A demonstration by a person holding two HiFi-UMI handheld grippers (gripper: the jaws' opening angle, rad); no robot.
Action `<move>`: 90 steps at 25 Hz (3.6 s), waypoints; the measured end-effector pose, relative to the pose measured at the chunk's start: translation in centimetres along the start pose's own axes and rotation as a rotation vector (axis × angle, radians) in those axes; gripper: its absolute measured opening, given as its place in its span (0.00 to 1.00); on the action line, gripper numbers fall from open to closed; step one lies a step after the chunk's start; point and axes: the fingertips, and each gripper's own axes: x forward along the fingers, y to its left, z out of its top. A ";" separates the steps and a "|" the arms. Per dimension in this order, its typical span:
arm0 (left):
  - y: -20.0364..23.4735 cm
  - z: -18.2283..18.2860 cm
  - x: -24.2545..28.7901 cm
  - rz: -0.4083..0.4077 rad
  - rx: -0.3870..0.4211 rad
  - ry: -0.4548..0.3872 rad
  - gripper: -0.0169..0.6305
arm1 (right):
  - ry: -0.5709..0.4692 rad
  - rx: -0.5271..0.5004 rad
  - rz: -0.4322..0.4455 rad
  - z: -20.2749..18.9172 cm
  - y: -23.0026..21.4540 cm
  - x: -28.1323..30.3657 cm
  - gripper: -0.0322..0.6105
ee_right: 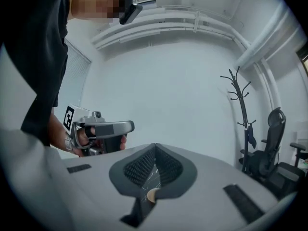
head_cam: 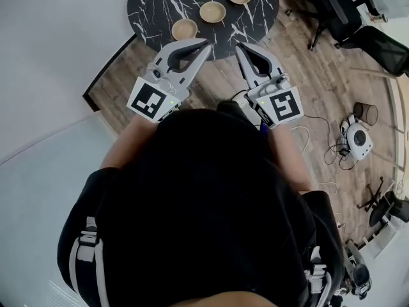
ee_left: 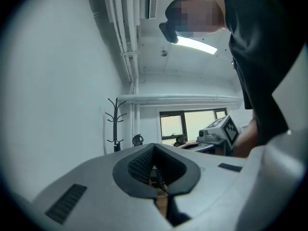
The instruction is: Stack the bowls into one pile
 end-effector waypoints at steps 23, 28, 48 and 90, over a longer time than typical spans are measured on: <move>-1.7 -2.0 9.1 0.196 -0.014 0.043 0.03 | 0.028 0.012 0.182 -1.6 -9.7 -1.8 0.05; -0.5 -2.5 9.6 0.226 -0.020 0.023 0.03 | 0.043 -0.004 0.212 -1.7 -10.3 -0.5 0.05; 9.8 -5.9 6.2 0.387 -0.033 -0.005 0.03 | 0.177 -0.031 0.351 -5.4 -10.0 11.6 0.05; 25.8 -12.3 0.6 0.519 -0.092 0.016 0.03 | 0.944 -0.192 0.527 -31.7 -4.7 29.5 0.10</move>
